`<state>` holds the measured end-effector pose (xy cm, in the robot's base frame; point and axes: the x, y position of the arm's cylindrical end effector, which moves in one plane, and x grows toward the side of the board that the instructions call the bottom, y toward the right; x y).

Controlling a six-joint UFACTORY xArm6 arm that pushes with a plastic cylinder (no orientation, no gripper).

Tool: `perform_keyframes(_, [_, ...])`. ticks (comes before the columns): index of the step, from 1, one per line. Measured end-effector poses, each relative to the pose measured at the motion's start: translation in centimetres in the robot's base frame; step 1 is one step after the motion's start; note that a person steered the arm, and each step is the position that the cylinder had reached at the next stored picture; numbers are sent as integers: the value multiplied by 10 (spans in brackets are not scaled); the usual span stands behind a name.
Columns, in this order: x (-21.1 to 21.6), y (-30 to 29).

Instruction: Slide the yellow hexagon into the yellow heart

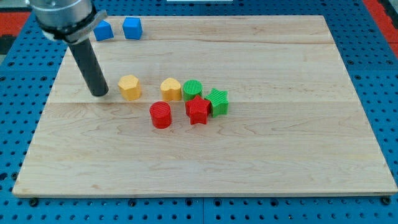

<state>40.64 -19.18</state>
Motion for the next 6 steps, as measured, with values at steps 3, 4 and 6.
perform_keyframes(3, [28, 93])
perform_keyframes(4, [29, 84])
perform_keyframes(6, [-14, -46])
